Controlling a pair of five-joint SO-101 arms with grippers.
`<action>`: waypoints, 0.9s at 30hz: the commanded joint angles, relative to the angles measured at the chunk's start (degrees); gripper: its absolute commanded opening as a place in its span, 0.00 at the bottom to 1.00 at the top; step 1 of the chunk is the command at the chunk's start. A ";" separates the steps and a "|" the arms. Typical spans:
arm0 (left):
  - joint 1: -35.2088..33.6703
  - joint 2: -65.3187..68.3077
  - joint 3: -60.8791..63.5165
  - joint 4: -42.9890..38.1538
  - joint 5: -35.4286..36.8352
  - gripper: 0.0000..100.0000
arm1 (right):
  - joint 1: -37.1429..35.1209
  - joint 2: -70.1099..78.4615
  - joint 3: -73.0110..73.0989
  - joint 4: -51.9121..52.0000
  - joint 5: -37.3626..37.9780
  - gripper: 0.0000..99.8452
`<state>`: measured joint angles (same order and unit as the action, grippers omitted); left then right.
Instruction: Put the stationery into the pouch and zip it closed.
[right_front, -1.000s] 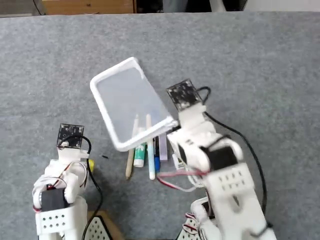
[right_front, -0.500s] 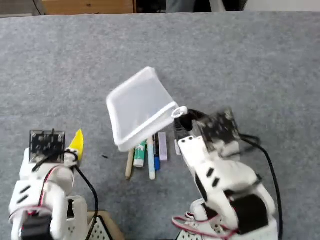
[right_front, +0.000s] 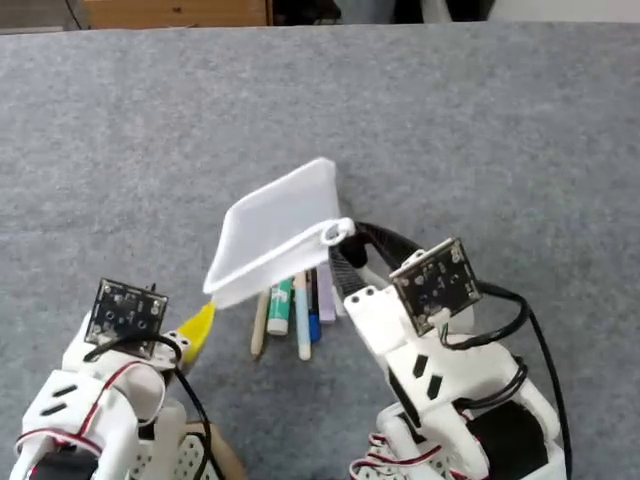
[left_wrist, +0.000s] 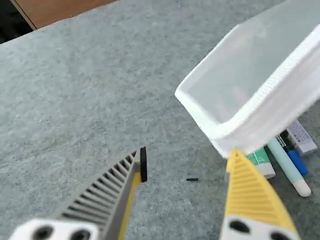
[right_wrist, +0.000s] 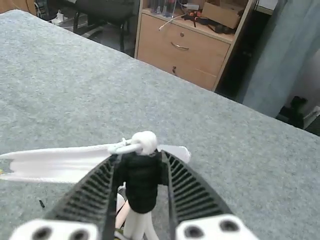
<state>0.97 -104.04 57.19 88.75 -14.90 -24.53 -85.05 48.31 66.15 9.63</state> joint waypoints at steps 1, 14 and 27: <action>0.84 0.00 0.66 -3.52 -2.64 0.28 | -0.70 -0.22 -0.92 2.46 0.18 0.01; 14.11 0.00 -4.18 1.14 -7.65 0.27 | 2.99 -0.13 -0.84 1.32 0.26 0.01; 14.99 0.00 -3.82 0.09 -7.74 0.27 | 3.08 6.20 -1.36 0.44 -0.09 0.01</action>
<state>15.03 -104.04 51.74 91.38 -22.02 -21.63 -79.87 48.31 68.18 9.63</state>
